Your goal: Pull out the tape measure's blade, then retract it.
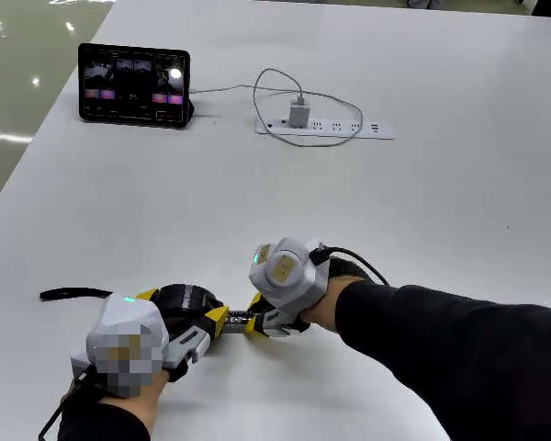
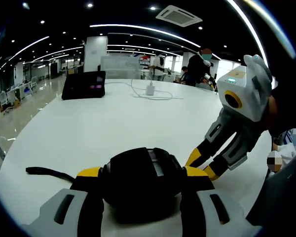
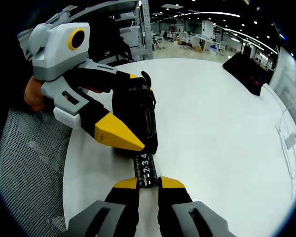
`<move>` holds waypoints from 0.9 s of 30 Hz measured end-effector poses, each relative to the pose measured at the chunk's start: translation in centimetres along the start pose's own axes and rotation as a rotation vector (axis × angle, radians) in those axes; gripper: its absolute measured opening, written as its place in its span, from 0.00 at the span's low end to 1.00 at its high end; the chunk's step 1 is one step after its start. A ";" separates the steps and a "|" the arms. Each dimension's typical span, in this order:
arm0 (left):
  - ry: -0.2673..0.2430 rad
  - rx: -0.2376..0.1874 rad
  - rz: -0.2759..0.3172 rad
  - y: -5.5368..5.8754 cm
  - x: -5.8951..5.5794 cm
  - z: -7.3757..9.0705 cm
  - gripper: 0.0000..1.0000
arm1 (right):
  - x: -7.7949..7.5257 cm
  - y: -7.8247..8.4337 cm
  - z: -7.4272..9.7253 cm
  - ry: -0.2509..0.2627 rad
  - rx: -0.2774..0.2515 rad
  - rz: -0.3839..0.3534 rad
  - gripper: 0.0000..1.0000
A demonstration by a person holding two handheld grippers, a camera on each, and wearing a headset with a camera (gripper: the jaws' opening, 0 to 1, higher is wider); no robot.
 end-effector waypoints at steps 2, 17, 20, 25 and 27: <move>0.000 0.000 0.000 0.0 0.0 0.0 0.58 | 0.1 -0.2 0.0 -0.001 -0.002 -0.004 0.10; 0.002 -0.001 0.002 0.0 -0.1 0.0 0.58 | 0.0 -0.9 -0.7 -0.001 -0.023 0.001 0.10; 0.002 -0.001 0.003 0.0 0.0 0.0 0.58 | 0.0 -1.1 -0.7 0.001 -0.032 -0.005 0.10; 0.002 -0.002 0.003 0.0 -0.1 0.0 0.58 | 0.0 -1.3 -0.9 0.004 -0.042 -0.012 0.10; 0.003 -0.002 0.003 -0.1 -0.1 0.1 0.58 | 0.0 -1.5 -1.0 0.006 -0.045 -0.004 0.10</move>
Point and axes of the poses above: the centre of the closed fingertips' face, and the gripper's own axes: z roughly backward along the fingers, x roughly to its left, y roughly out of its underside, the point moved 4 cm from there along z, roughly backward along the fingers, and after that the axes turned 14 degrees about z, right-handed, at the moved point
